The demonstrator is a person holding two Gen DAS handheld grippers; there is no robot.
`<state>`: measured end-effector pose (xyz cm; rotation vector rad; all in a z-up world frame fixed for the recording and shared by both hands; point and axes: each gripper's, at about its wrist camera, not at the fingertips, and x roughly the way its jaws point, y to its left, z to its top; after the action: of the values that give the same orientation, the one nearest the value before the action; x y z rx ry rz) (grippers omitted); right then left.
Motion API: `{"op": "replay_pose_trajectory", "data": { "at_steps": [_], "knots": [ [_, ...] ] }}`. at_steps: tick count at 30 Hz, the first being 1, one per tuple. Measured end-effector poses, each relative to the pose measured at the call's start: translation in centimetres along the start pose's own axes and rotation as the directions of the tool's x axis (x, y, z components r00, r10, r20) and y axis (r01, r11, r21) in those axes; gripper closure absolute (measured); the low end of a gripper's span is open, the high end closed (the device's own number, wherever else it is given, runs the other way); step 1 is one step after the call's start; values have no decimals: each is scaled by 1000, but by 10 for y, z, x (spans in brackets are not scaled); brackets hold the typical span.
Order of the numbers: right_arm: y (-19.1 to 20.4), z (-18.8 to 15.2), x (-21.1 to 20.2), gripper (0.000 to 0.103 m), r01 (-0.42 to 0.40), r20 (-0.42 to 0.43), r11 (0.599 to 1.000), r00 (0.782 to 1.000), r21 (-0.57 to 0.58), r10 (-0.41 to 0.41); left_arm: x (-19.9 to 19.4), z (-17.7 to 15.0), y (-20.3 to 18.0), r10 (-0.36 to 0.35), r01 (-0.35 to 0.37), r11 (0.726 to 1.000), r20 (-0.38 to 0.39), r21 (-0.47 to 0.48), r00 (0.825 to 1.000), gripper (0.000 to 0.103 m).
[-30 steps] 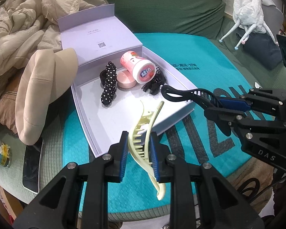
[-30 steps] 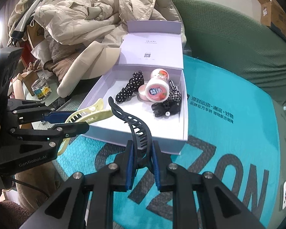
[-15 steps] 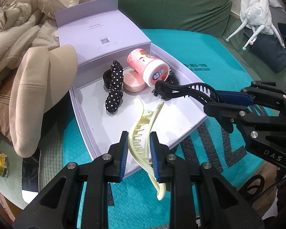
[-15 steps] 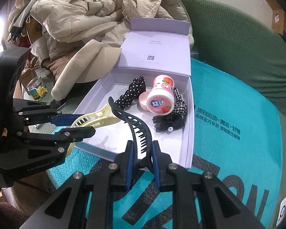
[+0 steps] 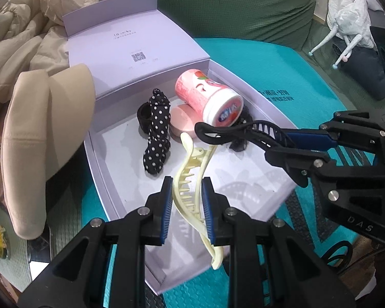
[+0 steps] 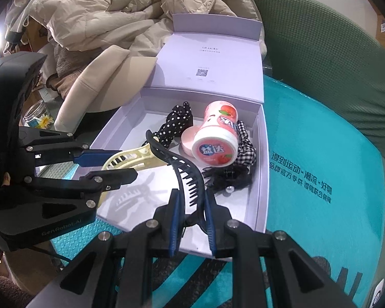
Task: Organize objects
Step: 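Lift and carry the cream clip with left tool while right tool carries the black clip into the box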
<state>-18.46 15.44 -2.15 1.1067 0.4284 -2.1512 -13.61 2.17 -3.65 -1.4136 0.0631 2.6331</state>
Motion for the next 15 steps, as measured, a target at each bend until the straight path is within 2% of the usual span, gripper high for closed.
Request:
{"op": "replay_pose_trajectory", "data": {
  "at_steps": [15],
  "knots": [
    [-13,16,27,85,-9,-12,999,1000,38,9,26,22,14,-20,20,1000,-4,-18,1000,82]
  ]
}}
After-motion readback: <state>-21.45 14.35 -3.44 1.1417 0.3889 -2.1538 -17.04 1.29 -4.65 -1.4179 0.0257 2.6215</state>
